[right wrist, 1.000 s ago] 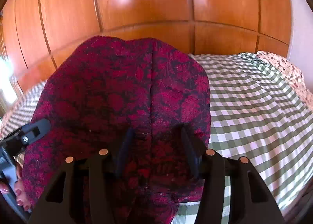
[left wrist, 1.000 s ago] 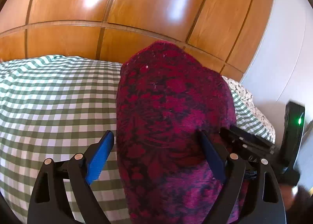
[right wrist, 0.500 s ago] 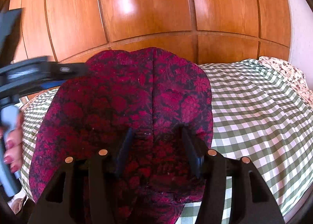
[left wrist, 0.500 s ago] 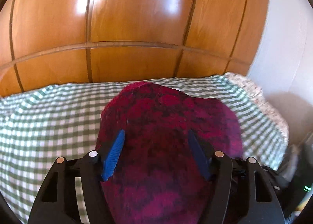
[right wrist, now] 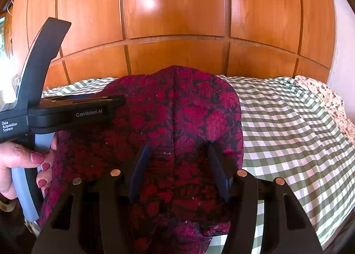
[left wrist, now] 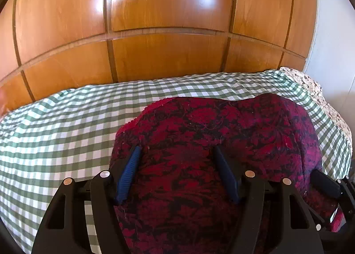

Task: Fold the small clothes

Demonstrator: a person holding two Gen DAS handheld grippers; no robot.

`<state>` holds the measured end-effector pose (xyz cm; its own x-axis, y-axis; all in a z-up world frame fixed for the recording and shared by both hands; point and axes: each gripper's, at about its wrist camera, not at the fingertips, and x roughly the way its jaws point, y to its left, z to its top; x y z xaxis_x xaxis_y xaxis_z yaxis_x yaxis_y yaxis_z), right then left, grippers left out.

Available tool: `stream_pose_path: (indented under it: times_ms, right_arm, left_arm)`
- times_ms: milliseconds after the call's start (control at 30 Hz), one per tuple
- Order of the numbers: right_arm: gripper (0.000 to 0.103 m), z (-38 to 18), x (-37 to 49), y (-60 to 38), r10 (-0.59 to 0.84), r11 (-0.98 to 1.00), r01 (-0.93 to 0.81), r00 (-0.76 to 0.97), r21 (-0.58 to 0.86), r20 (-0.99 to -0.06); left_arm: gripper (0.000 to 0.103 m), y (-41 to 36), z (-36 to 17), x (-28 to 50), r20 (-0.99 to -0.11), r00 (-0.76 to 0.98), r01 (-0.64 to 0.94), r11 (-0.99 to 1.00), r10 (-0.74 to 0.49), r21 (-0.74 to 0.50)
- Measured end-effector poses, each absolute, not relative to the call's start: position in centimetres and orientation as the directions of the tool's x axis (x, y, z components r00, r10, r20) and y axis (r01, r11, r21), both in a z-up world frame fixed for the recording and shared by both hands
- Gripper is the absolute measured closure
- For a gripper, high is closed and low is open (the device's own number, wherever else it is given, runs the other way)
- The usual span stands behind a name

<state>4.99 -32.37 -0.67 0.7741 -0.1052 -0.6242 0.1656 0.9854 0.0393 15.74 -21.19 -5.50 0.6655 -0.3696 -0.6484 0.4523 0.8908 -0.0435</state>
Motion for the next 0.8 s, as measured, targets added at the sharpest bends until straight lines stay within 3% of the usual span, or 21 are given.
stream_pose_path:
  times_ms: [300, 433, 533, 633, 700, 800]
  right_arm:
    - [0.047, -0.2, 4.4, -32.0, -0.109, 0.987, 0.158, 0.766, 0.021, -0.633]
    - [0.047, -0.1, 4.2, -32.0, -0.112, 0.986, 0.164, 0.758, 0.021, -0.643]
    - [0.045, 0.2, 3.9, -32.0, -0.109, 0.984, 0.173, 0.748, 0.035, -0.654]
    - [0.037, 1.4, 3.1, -31.7, -0.101, 0.981, 0.184, 0.745, 0.057, -0.659]
    - [0.023, 2.5, 2.2, -31.5, -0.092, 0.978, 0.190, 0.749, 0.080, -0.656]
    - [0.019, 3.5, 0.6, -30.9, -0.065, 0.979, 0.177, 0.742, 0.101, -0.668]
  left_arm:
    - [0.031, -19.6, -4.5, 14.4, -0.625, 0.666, 0.467, 0.881, -0.407, -0.077]
    - [0.019, -18.7, -4.3, 13.7, -0.627, 0.669, 0.446, 0.890, -0.400, -0.092]
    - [0.016, -17.4, -4.3, 13.4, -0.629, 0.651, 0.430, 0.889, -0.425, -0.156]
    - [0.016, -15.8, -4.2, 12.3, -0.616, 0.637, 0.419, 0.879, -0.464, -0.229]
    - [0.013, -14.5, -4.2, 11.2, -0.602, 0.639, 0.402, 0.875, -0.479, -0.269]
    - [0.013, -12.4, -4.7, 9.2, -0.589, 0.654, 0.370, 0.880, -0.474, -0.297]
